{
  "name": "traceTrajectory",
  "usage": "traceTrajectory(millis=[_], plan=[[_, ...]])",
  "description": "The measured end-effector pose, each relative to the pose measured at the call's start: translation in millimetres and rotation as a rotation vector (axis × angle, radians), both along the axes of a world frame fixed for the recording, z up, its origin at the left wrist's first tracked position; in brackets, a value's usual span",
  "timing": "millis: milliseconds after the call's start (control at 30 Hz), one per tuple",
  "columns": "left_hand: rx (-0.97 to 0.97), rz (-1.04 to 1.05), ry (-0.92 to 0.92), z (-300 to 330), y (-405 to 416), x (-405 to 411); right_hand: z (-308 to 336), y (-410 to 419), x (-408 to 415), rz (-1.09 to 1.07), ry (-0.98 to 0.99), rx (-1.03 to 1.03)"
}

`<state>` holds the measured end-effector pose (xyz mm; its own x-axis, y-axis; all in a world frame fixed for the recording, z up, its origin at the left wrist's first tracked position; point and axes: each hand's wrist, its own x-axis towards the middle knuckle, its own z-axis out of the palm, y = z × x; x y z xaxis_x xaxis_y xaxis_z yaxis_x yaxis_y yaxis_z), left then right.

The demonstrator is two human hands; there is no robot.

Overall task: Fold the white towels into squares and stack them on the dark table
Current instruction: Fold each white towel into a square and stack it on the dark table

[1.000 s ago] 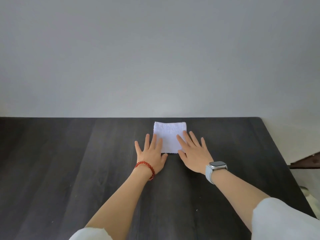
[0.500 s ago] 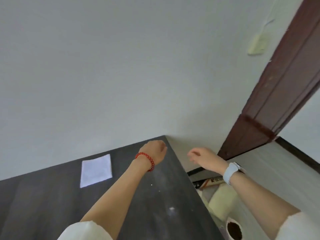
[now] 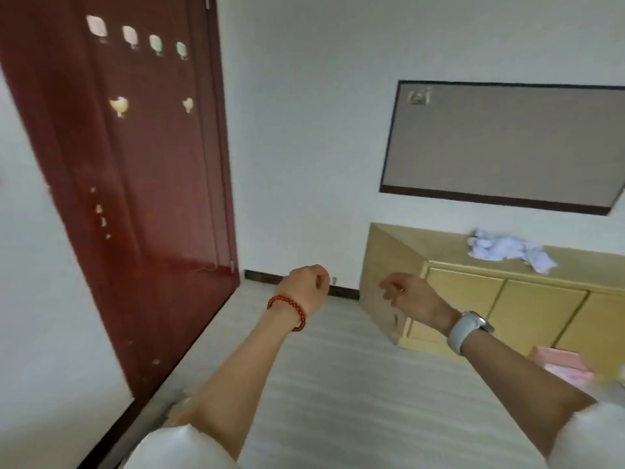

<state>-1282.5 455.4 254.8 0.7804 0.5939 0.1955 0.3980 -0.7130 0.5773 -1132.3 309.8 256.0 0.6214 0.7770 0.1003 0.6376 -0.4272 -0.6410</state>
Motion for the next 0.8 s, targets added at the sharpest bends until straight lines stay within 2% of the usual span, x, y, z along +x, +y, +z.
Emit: traceTrajectory(millis=[133,267,467,667,800], plan=[[0.077,-0.193,-0.076,8,-70,153,6,-105,115,-0.320,-0.076,0.071],[0.196,-0.344,-0.153,2,-130,272,-6,-174,202,-0.528,-0.185,0.094],[0.274,-0.502,-0.195,-33,-171,457,-28,-221,353,-0.634,-0.309,0.015],[0.339,-0.555,-0.321,-31,-185,655,-18,-238,516,-0.681,-0.409,-0.054],[0.379,-0.667,-0.302,-34,-217,766,-29,-263,608,-0.733,-0.375,-0.050]])
